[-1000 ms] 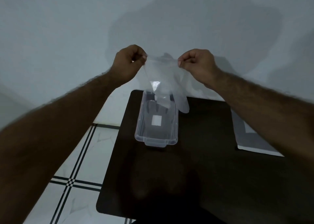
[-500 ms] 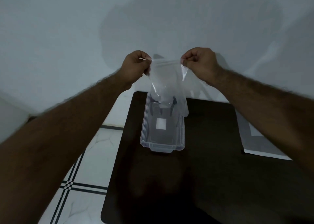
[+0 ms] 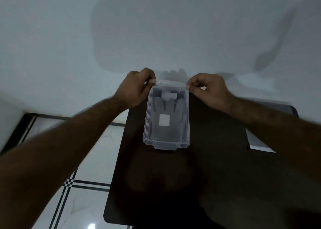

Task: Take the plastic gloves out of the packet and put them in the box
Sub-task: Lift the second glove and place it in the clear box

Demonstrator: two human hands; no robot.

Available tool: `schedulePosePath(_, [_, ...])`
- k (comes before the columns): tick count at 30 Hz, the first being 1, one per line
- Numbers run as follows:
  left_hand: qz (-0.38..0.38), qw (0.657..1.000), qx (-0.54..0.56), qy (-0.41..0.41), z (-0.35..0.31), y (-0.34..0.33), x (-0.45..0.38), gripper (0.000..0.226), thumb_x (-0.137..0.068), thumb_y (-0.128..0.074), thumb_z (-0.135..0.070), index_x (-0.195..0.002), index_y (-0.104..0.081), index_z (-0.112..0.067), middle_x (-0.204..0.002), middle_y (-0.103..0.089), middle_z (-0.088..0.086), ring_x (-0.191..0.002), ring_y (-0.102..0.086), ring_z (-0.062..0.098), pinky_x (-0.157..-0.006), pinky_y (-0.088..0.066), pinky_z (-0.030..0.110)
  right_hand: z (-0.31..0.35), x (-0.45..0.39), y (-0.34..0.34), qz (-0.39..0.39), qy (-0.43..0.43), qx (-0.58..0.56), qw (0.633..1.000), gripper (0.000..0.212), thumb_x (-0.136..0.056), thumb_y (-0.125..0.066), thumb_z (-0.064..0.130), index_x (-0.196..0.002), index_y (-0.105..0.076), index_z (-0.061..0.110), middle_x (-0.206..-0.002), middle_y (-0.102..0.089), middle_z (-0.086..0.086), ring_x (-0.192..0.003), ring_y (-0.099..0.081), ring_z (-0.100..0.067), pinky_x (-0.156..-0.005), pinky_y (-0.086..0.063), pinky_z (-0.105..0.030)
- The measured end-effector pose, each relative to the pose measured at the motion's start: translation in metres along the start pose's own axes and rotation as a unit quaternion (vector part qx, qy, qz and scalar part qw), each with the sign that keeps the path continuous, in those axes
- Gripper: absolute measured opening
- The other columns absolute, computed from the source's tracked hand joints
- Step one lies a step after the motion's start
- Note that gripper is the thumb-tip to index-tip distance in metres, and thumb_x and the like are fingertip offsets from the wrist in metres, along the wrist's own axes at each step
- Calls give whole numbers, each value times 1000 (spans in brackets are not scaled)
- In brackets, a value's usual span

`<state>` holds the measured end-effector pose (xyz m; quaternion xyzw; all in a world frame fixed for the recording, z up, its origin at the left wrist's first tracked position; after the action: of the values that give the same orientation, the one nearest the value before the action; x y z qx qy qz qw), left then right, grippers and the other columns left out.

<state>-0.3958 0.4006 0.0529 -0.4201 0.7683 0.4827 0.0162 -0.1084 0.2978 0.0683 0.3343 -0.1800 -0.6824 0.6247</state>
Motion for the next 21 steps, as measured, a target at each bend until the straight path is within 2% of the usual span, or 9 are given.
schedulePosePath(2, [30,999,-42,-6,10,-14,12,25,-103,-48,-29,-107,-61,-8,-84,-71,8,-68,-63,35,-82,-46,37,-8,11,-7,48,4,27,998,11,-97,-78,14,-106,-81,11,-100,-79,5,-93,-74,-5,-86,-59,-20])
schedulePosePath(5, [79,992,-94,-22,26,-34,26,18,-105,-50,-26,-109,-59,-12,-86,-73,7,-73,-68,34,-107,-43,40,-22,24,-19,114,-4,72,991,15,-98,-75,20,-112,-80,17,-101,-76,13,-90,-70,4,-82,-55,-14])
schedulePosePath(6, [98,990,-101,-26,31,-41,29,17,-105,-50,-27,-109,-59,-13,-86,-73,7,-73,-68,33,-112,-42,43,-27,26,-24,132,4,94,987,15,-99,-74,23,-112,-80,19,-100,-75,15,-86,-68,4,-81,-54,-17])
schedulePosePath(9, [145,983,-111,-34,42,-62,41,15,-104,-53,-29,-106,-60,-15,-84,-74,6,-77,-69,33,-112,-41,46,-42,33,-42,182,51,169,967,12,-97,-74,24,-107,-80,19,-98,-78,8,-81,-69,-8,-81,-56,-33])
schedulePosePath(12, [206,968,-135,-35,41,-76,48,17,-103,-55,-31,-106,-63,-16,-93,-77,6,-91,-74,30,-118,-36,49,-58,39,-58,199,73,225,951,10,-94,-76,24,-103,-79,21,-96,-80,5,-83,-73,-15,-94,-53,-42])
schedulePosePath(14, [259,952,-158,-35,39,-83,51,14,-102,-59,-29,-107,-66,-17,-102,-77,4,-102,-73,29,-124,-29,52,-66,41,-68,240,57,276,929,14,-97,-71,31,-108,-78,26,-100,-80,6,-91,-74,-15,-109,-45,-47])
schedulePosePath(17, [320,930,-180,-26,39,-91,55,16,-101,-60,-31,-111,-69,-23,-114,-73,-1,-118,-68,23,-129,-21,55,-69,42,-80,311,54,351,881,19,-101,-60,36,-112,-75,32,-106,-79,9,-105,-72,-14,-126,-23,-51])
schedulePosePath(19, [353,914,-198,-26,38,-96,57,19,-100,-61,-33,-114,-71,-26,-123,-73,-1,-128,-65,21,-130,-15,59,-66,44,-86,342,71,387,853,21,-103,-54,37,-110,-73,33,-103,-77,10,-107,-71,-11,-129,-11,-56])
schedulePosePath(21, [383,898,-213,-24,36,-100,58,19,-99,-60,-34,-113,-72,-29,-125,-74,-2,-131,-63,19,-131,-9,60,-60,45,-92,370,98,417,824,23,-105,-51,38,-108,-73,33,-100,-76,8,-106,-72,-13,-130,-4,-58])
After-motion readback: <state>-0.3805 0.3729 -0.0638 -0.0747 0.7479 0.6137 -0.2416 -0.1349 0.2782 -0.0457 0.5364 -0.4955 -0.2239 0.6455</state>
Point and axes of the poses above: each hand's wrist, its own x-axis away from the middle knuckle, its own y-axis out of the back of the hand, z = x × y, the point moved 1 cm from there along -x, towards the middle knuckle
